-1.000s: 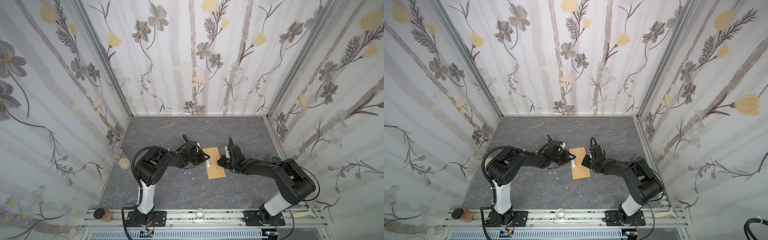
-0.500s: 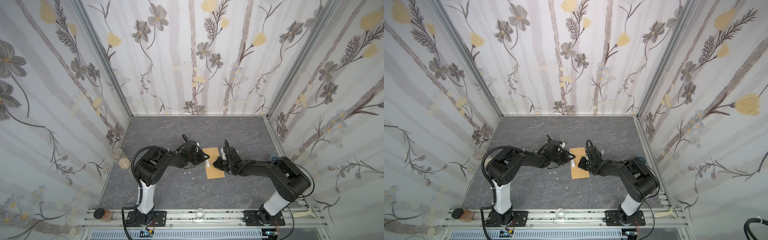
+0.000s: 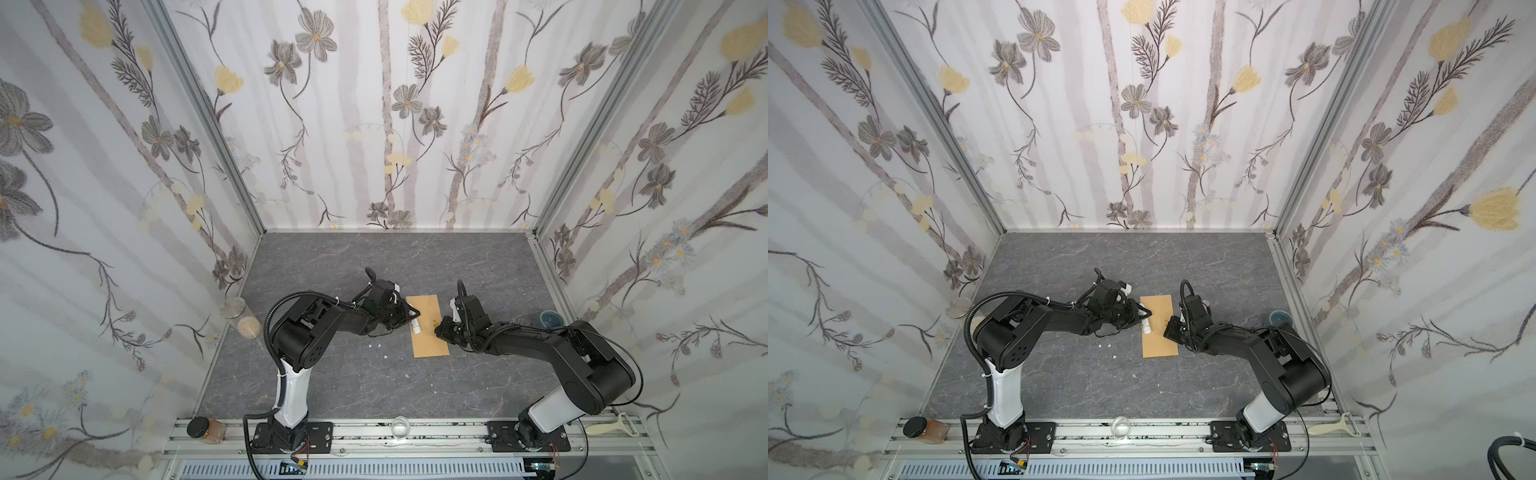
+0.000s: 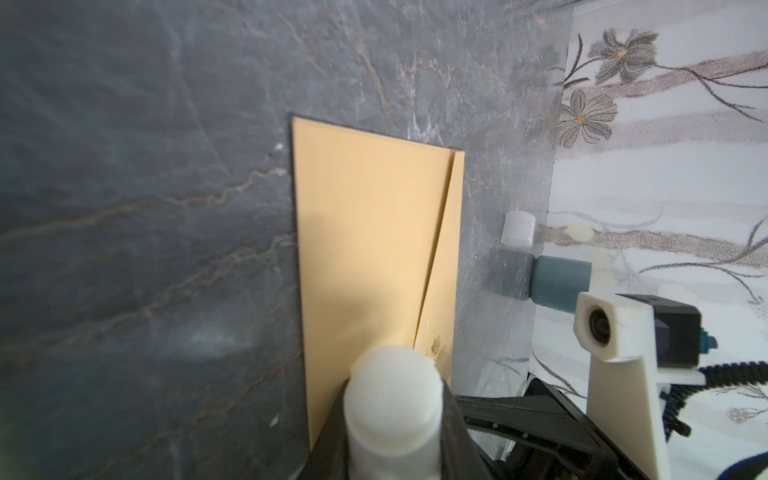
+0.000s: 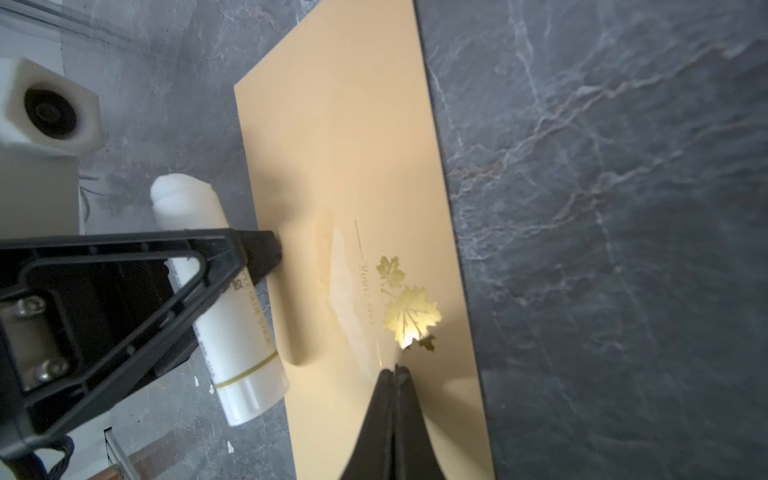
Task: Place the letter into the envelope and seal it
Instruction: 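Lift the right gripper off the envelope and open it toward the glue stick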
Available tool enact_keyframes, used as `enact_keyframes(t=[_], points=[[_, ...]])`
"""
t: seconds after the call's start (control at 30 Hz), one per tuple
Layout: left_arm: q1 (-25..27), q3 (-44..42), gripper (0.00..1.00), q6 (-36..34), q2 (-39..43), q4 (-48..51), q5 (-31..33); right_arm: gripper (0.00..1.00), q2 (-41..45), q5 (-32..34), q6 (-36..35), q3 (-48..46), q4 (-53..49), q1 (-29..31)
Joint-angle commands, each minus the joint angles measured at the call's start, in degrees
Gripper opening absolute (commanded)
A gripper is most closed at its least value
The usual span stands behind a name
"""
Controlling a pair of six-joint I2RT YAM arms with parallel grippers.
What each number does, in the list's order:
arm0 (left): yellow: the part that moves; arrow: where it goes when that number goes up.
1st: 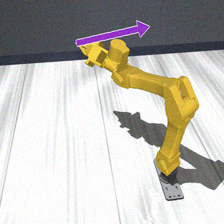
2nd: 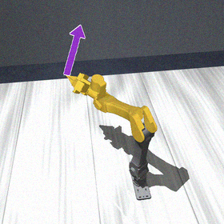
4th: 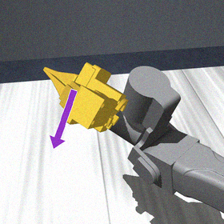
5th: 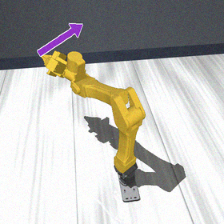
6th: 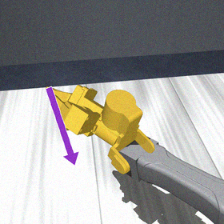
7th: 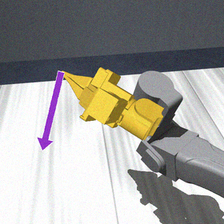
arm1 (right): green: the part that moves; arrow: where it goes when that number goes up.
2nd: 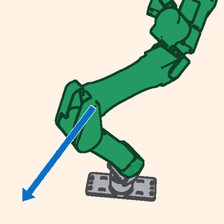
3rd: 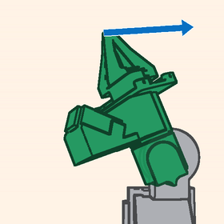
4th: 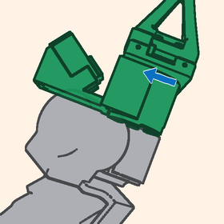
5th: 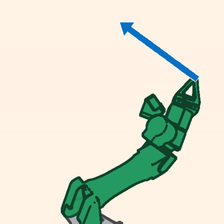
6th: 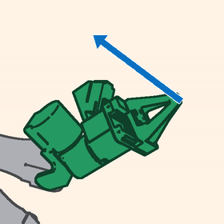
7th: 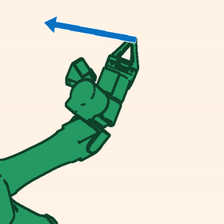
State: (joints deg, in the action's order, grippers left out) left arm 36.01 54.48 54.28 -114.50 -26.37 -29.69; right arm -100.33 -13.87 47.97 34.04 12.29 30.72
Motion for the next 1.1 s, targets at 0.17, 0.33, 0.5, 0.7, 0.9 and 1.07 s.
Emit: enact_keyframes(t=[0.17, 0.33, 0.5, 0.7, 0.9, 1.07], points=[[-0.09, 0.41, 0.0, -0.76, -0.34, 3.94, 1.28, 0.0, -0.08, 0.54, 1.79, -0.4, 1.71, 1.54], [-0.07, -0.01, 0.0, -0.58, 0.53, 3.96, 1.39, 0.0, 0.49, 1.51, 0.75, -0.02, 0.72, 1.13], [-0.09, -1.33, 0.0, -0.32, 1.84, 3.96, 1.71, 0.0, -0.04, 1.32, 0.38, 0.36, 0.57, 0.58], [-0.07, -0.71, 0.0, -0.33, 3.78, 3.96, 1.39, 0.0, 2.55, 1.31, -1.04, 2.21, -1.48, 0.09], [-0.08, 0.52, 0.0, 0.55, 6.37, 3.96, 1.64, 0.0, 8.49, 1.4, -3.82, 3.8, -5.97, -1.68], [-0.13, 0.81, 0.0, 1.21, 9.14, 3.96, 2.31, 0.05, 14.99, 0.37, -5.4, 3.58, -7.02, -3.41]])
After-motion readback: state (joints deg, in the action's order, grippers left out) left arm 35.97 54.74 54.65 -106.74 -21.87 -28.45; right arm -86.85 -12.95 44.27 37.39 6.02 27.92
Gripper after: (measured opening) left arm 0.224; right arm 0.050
